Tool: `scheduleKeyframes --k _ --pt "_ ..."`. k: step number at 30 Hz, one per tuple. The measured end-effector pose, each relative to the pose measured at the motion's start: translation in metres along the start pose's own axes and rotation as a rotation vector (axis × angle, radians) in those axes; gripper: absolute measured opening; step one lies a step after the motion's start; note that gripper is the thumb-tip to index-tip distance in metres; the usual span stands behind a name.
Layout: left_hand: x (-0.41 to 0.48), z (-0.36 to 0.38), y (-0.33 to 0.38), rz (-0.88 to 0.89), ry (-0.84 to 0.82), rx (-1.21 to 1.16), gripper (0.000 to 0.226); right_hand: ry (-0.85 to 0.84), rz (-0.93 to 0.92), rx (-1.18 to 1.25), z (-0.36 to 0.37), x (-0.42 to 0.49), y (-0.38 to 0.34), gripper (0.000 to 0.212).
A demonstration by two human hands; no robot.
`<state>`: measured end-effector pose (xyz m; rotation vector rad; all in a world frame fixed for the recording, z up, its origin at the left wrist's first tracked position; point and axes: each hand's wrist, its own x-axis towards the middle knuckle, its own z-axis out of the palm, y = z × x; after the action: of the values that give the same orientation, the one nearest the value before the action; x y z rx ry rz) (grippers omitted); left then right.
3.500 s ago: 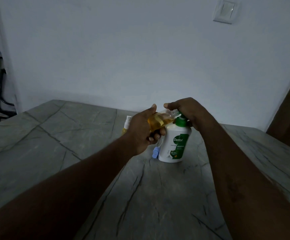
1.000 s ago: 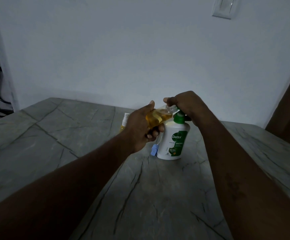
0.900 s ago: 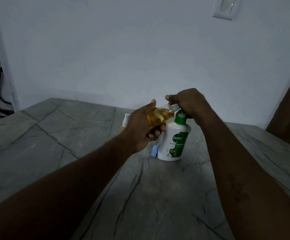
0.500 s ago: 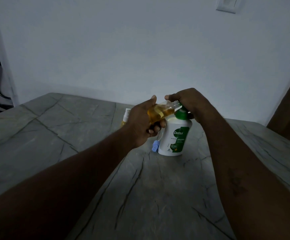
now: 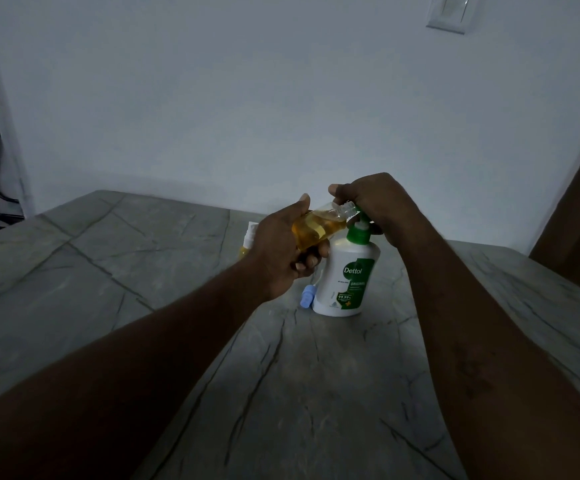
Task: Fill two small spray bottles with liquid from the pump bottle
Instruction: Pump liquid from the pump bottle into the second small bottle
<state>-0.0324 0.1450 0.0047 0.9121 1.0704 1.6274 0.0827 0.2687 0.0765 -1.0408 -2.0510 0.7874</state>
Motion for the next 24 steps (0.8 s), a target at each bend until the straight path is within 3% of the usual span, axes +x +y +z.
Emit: scheduleKeyframes --k 10,20,24 --pt "0.0001 -0.0043 -0.0014 -0.010 0.027 0.015 0.054 -0.099 0.075 0.000 0.0048 -0.0017 0.0023 0.032" --pt "0.0002 -0.0005 0.0010 0.007 0.025 -0.003 0.056 -0.005 -0.057 -0.072 -0.0012 -0.0030 -0.0050 0.031" --pt "-0.0003 0.0003 0.0013 0.005 0.020 0.001 0.055 -0.024 -0.009 -0.022 -0.0011 -0.0016 -0.0031 0.028"
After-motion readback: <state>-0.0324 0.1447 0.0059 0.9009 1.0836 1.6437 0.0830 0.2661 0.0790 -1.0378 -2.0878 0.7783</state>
